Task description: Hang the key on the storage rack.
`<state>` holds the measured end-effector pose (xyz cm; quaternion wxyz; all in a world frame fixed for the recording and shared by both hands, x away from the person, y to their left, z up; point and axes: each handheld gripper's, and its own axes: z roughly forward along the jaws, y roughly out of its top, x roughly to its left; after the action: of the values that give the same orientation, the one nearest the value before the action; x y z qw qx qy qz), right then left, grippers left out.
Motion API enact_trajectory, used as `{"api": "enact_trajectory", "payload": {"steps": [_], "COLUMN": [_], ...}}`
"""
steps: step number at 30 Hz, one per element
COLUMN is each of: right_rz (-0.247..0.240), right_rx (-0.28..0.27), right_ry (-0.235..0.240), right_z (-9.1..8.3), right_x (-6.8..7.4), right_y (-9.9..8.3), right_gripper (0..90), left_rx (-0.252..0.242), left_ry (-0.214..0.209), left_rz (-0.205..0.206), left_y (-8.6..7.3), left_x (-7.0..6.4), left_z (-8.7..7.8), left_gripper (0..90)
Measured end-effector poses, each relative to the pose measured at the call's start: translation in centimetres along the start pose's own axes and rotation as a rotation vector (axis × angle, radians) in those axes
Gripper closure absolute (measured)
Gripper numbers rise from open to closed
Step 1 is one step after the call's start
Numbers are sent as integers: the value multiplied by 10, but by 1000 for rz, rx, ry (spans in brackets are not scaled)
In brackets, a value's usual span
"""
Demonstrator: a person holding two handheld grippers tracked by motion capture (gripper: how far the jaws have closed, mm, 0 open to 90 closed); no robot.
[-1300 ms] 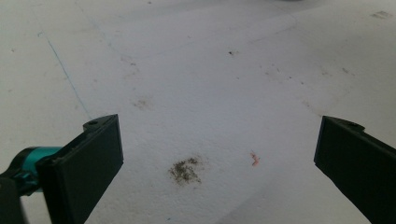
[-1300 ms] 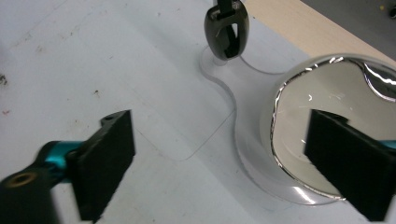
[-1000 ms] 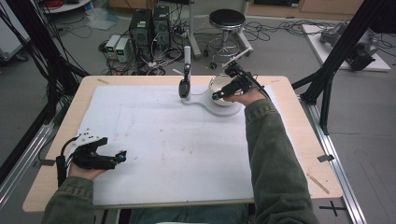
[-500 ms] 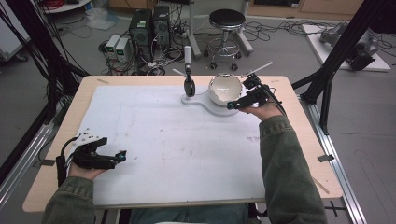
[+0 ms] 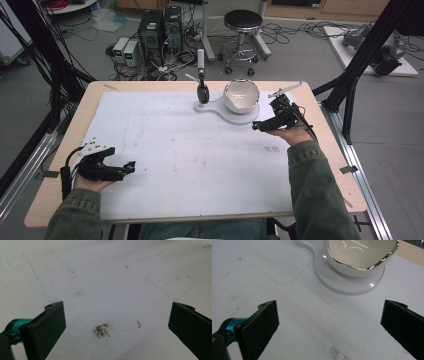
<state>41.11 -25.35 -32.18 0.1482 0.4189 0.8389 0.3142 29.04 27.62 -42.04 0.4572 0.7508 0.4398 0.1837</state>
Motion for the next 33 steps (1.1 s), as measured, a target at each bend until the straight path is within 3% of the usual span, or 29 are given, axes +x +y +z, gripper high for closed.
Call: {"api": "enact_trajectory", "payload": {"steps": [6,11,17,33], "right_rz": [8,36,33,35], "right_rx": [-38,-50,-73,-54], "right_ry": [-7,12,22,69], "right_z": [-1,0,1,5], "right_x": [0,-2,-1,5], "right_y": [-19,-34,-53,-98], "right_gripper": [7,7,7,7], "left_rx": [-9,-8,-5,3], "left_ry": [5,6,3,3], "left_rz": [-8,-8,-6,-4], "left_y": [0,0,0,0], "left_x": [1,1,2,1], "left_z": [-1,-1,-1,-1], "left_gripper": [17,17,17,17]}}
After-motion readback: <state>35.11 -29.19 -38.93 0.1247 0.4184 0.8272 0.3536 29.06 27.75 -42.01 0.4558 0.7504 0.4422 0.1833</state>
